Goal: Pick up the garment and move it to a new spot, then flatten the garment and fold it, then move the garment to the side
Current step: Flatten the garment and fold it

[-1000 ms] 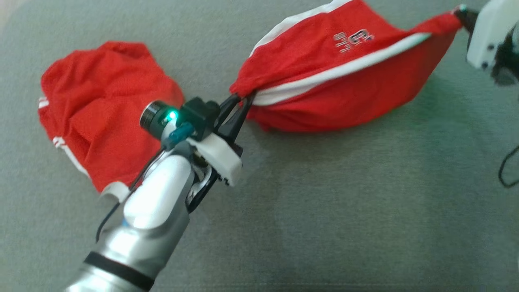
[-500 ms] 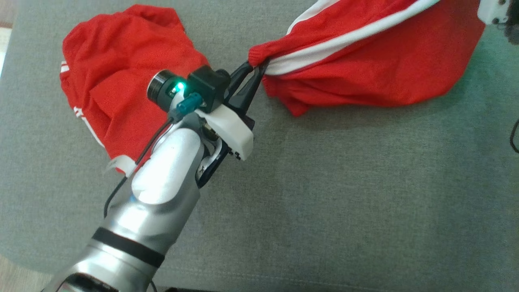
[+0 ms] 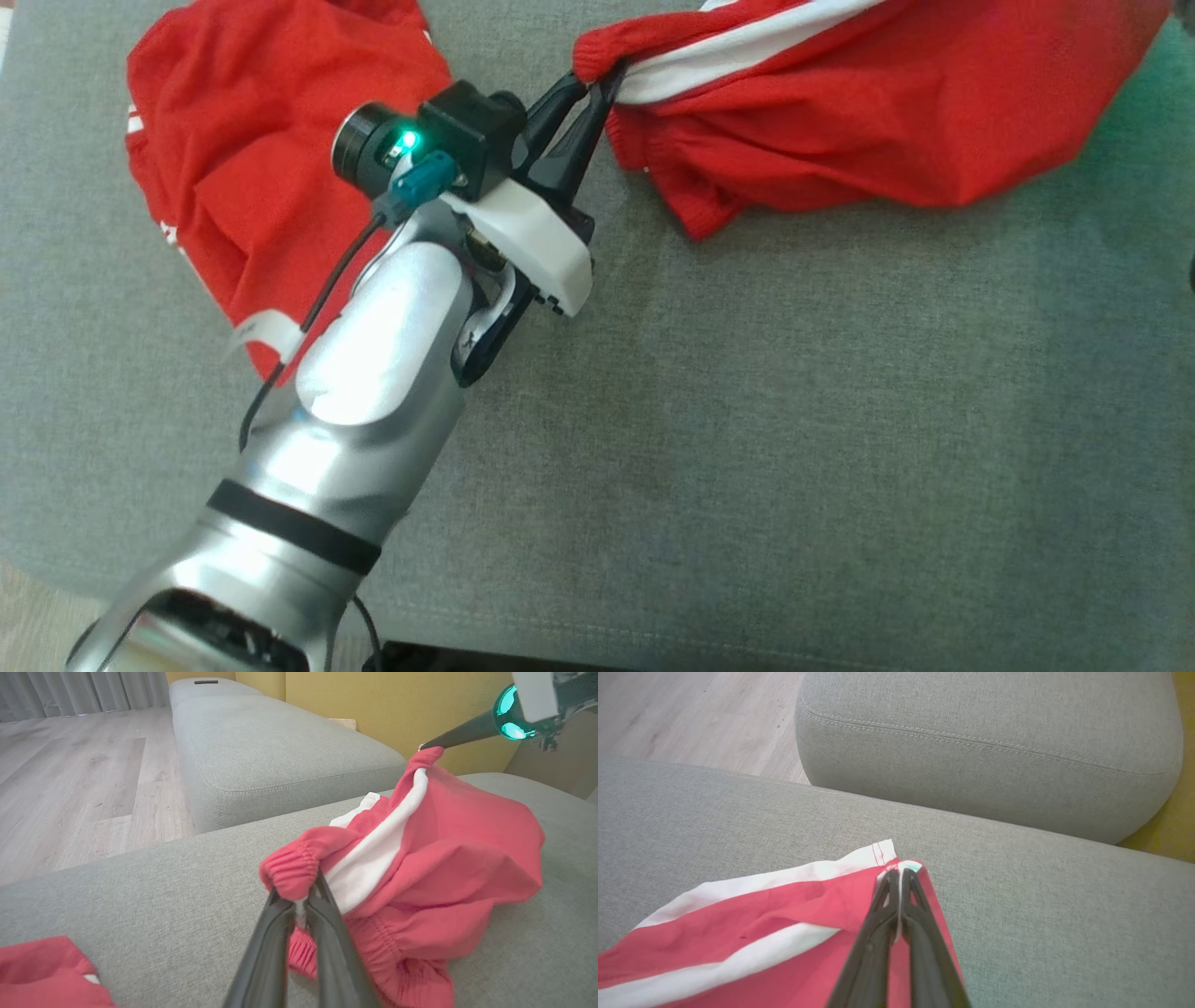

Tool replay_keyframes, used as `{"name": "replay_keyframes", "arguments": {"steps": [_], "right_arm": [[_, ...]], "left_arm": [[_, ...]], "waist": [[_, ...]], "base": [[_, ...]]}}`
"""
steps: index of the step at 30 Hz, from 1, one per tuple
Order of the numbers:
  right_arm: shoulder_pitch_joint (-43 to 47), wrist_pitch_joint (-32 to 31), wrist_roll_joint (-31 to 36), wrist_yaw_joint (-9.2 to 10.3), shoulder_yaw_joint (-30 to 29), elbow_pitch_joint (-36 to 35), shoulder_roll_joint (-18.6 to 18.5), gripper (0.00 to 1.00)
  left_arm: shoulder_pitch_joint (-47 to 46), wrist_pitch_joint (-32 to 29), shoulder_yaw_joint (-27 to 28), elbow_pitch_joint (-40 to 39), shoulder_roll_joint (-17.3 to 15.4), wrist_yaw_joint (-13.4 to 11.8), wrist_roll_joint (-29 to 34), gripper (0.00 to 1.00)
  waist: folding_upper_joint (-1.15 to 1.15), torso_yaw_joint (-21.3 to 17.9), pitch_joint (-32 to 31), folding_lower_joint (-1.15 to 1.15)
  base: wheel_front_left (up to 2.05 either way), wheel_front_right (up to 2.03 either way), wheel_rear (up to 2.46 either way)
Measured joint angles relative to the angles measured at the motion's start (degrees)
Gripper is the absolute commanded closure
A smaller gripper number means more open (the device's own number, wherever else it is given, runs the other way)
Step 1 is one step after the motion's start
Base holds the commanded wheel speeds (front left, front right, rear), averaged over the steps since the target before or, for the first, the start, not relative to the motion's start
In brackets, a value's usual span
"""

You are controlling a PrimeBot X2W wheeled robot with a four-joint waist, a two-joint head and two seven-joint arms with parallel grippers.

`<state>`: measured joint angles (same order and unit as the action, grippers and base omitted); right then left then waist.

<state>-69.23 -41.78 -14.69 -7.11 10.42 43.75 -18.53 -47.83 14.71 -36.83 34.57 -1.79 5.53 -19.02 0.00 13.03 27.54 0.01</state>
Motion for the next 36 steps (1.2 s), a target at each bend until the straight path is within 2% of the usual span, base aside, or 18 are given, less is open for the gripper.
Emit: {"name": "replay_keyframes", "arguments": {"steps": [5,6,8,10,11,12,22,26,30,36], "right_arm": [[-2.05,2.26,0.01,0.0,1.43,2.35,-0.01,1.0],[-2.36,2.81,0.0,0.0,1.69,2.72,-0.02,1.0],[-3.08,3.77,-0.01,0.0,2.03,3.71,-0.01,1.0],[-3.57,4.66,-0.01,0.0,2.19,4.65,-0.03,1.0],[-3.76,5.78,0.04,0.0,2.21,5.06,-0.07,0.55],[-4.06,6.94,0.15,0.0,2.3,5.27,-0.1,0.0],[-5.5,17.31,0.62,0.01,1.38,9.07,-0.16,0.0],[-5.24,22.2,-2.02,0.0,0.51,9.42,0.03,0.0],[-2.77,28.31,-6.2,0.01,-0.13,6.98,0.37,0.0],[7.62,35.61,-12.06,0.01,1.08,0.44,1.77,0.0]], "left_arm": [[-1.22,0.0,-0.59,0.15,0.02,-0.08,-0.37,1.0],[-1.43,0.0,-0.73,0.21,0.03,-0.24,-0.38,0.88],[-1.91,0.0,-0.96,0.3,0.03,-0.49,-0.81,0.8],[-2.0,0.0,-1.0,0.47,0.08,-0.8,-1.14,0.51],[-2.0,0.0,-0.98,0.66,0.11,-1.19,-1.33,0.0],[-2.01,0.0,-0.96,0.78,0.1,-1.6,-1.33,0.0],[-2.29,0.0,0.33,2.45,0.14,-3.02,-1.8,0.0],[-1.85,0.0,1.68,2.54,0.15,-3.59,-1.41,0.0],[0.02,-0.01,5.27,1.55,0.15,-4.61,0.2,0.0],[5.91,0.0,11.25,-4.05,-0.08,-5.05,2.97,0.0]], "waist": [[0.0,0.28,1.04,0.0],[0.0,0.35,1.23,0.0],[0.0,0.49,1.57,0.0],[0.0,0.57,1.81,0.0],[0.0,0.6,1.95,0.0],[0.0,0.63,2.09,0.0],[0.0,0.33,1.54,0.0],[0.0,-0.16,-0.06,-0.01],[0.0,-1.11,-2.34,-0.01],[0.0,-3.55,-6.67,-0.01]], "base": [[0.0,0.0,0.0],[0.0,0.0,0.0],[0.0,0.0,0.0],[0.0,0.0,0.0],[0.0,0.0,0.0],[0.0,0.0,0.0],[0.0,0.0,0.0],[0.0,0.0,0.0],[0.0,0.0,0.0],[0.0,0.0,0.0]]}}
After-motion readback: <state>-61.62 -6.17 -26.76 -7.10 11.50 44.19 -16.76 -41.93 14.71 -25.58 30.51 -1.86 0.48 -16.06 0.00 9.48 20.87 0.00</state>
